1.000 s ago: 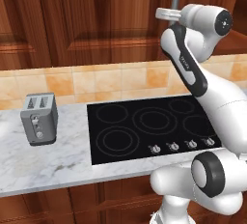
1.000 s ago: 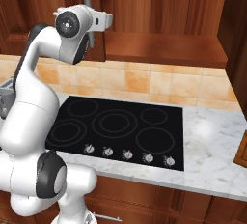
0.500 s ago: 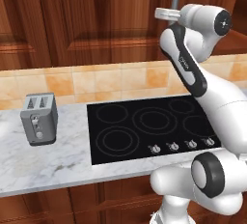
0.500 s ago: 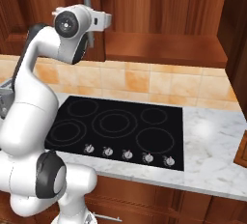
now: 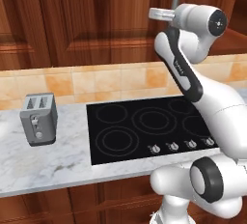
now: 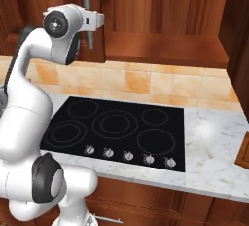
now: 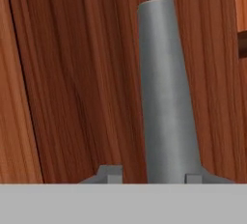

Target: Open the cabinet, retrieve the rolling pin, and place it next to the meat on the cutting board to prepare for tenderizing.

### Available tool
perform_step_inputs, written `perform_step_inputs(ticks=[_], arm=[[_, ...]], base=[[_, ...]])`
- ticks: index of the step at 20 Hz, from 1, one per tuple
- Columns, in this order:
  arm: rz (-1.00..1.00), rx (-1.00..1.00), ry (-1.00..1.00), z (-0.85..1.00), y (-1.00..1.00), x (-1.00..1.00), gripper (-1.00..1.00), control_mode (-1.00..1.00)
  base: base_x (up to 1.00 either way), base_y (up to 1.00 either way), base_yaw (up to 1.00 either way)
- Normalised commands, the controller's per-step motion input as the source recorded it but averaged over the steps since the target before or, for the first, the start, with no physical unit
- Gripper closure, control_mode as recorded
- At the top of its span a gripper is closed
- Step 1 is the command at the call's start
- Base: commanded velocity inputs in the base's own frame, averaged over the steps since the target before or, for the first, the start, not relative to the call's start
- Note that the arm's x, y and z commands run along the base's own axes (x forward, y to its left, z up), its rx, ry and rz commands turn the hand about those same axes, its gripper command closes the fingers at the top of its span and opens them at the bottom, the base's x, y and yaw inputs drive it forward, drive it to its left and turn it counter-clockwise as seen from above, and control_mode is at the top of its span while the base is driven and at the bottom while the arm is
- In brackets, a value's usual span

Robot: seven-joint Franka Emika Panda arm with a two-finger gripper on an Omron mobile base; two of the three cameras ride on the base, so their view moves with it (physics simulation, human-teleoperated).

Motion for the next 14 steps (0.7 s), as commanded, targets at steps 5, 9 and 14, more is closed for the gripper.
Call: perform_step_inputs(ticks=[5,9,14], arm=[[0.0,0.0,0.0,0.0,0.64,-0.43,1.0,-1.0],[0.0,0.0,0.0,0.0,0.57,-0.67,1.0,-1.0],[-0.01,0.0,0.0,0.0,0.54,-0.79,1.0,-1.0]], base=[[0.0,0.0,0.0],[0.0,0.0,0.0],[0.0,0.0,0.0]])
